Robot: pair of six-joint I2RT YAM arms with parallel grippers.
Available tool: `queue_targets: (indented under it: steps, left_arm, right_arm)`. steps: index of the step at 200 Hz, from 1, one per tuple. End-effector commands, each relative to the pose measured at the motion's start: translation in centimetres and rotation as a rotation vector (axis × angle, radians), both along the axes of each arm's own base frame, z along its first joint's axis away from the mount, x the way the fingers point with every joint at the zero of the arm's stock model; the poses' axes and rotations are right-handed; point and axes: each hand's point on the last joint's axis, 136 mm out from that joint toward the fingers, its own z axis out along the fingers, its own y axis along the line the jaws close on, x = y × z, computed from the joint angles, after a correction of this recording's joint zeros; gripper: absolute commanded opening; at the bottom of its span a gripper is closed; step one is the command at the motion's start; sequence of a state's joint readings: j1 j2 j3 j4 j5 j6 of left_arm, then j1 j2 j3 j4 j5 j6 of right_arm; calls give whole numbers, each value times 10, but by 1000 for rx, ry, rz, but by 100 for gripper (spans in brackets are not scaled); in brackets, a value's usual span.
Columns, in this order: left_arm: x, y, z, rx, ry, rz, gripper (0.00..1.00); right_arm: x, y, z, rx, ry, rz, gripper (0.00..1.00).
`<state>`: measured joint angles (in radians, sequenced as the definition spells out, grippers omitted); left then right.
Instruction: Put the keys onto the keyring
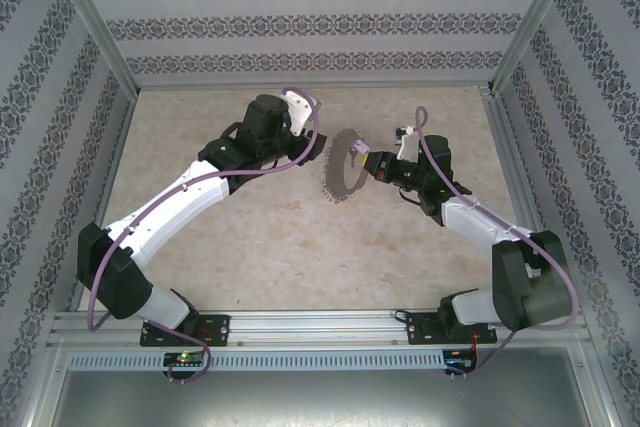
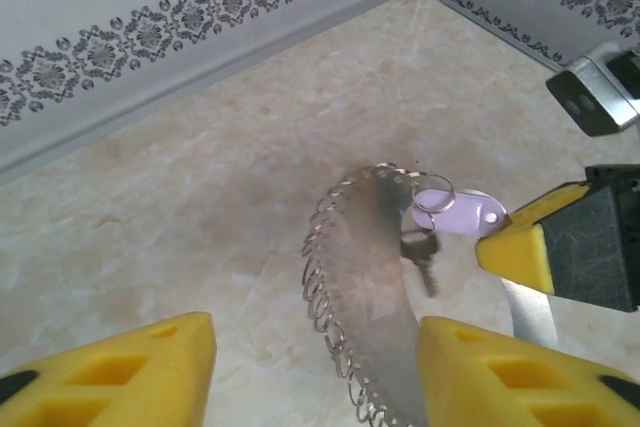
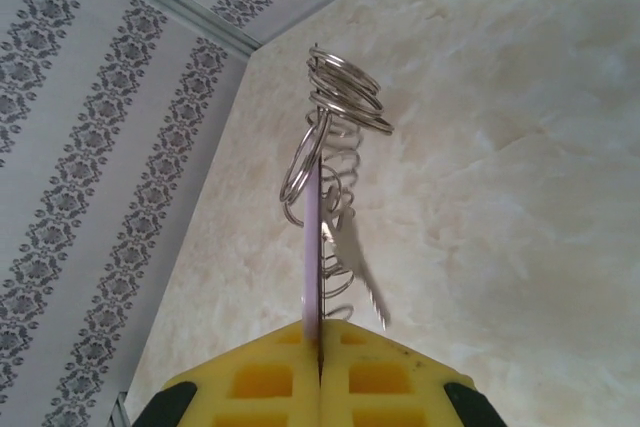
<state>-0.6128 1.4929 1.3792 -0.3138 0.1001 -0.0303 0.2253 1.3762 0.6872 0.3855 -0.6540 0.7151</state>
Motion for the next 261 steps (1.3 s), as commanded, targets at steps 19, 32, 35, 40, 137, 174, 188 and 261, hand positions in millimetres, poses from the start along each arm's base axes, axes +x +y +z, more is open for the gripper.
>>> queue_targets:
  steps: [19, 32, 35, 40, 137, 174, 188, 261]
  left_arm:
    - [-17, -15, -12, -89, 81, -131, 64]
    - [-22, -24, -10, -119, 92, -182, 64]
    - [-22, -25, -10, -123, 95, -189, 64]
    - [-23, -27, -11, -126, 102, -197, 64]
    - [-9, -51, -55, 101, 161, -318, 50]
    - [-14, -56, -62, 151, 122, -385, 50]
    - [-16, -58, -64, 159, 112, -404, 49]
    - [-17, -67, -74, 153, 102, -449, 46]
  right_arm:
    - [1, 17, 30, 53, -100, 73, 0]
    - [-1, 20, 30, 45, -100, 77, 0]
    - [-2, 20, 30, 41, -99, 77, 0]
    - [-3, 21, 30, 37, -97, 79, 0]
    - [-21, 36, 28, -9, -68, 130, 0]
    - [-25, 39, 26, -14, -66, 138, 0]
    - [-27, 40, 26, -14, -65, 142, 0]
    - [-33, 44, 28, -17, -65, 158, 0]
